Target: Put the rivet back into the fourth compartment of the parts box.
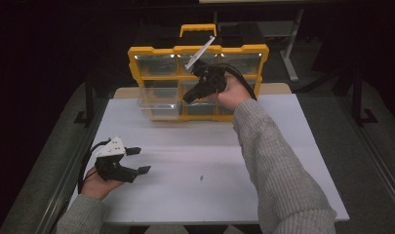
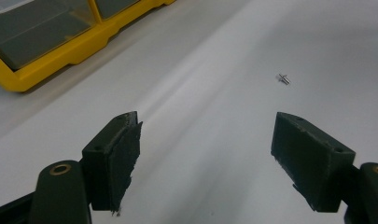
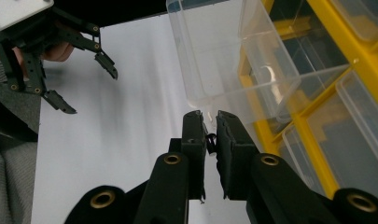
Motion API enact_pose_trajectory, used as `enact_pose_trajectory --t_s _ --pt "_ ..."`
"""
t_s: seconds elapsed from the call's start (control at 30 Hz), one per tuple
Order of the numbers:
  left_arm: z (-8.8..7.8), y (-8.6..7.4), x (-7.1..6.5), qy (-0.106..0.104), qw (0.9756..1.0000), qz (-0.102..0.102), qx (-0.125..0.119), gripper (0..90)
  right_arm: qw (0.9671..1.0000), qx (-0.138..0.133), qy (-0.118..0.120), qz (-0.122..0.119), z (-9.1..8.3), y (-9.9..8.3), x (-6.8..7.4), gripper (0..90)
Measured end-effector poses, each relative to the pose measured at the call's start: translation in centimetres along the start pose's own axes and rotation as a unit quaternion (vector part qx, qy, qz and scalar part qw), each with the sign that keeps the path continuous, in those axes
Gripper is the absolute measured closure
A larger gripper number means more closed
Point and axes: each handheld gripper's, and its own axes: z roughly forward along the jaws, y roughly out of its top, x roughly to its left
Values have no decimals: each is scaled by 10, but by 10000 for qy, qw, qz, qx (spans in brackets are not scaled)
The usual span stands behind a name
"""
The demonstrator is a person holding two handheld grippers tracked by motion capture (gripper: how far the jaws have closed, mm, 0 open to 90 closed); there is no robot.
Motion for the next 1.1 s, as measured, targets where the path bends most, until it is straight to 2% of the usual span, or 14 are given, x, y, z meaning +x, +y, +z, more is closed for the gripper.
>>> enact_pose_trajectory --t_s 0.4,0.63,0.67,1.1 --pt "-1 0 1 -16 10000 9 -9 233 9999 42 -74 -97 4 24 -5 805" --pt "-1 0 0 -27 10000 -30 -19 233 10000 16 -74 -36 7 33 -8 804" --pt "-1 0 1 -12 10000 18 -15 233 9999 10 -87 -53 8 34 -8 804" --pt "-1 -1 1 -34 10000 -58 -11 232 9998 96 -101 -116 23 50 -8 804"
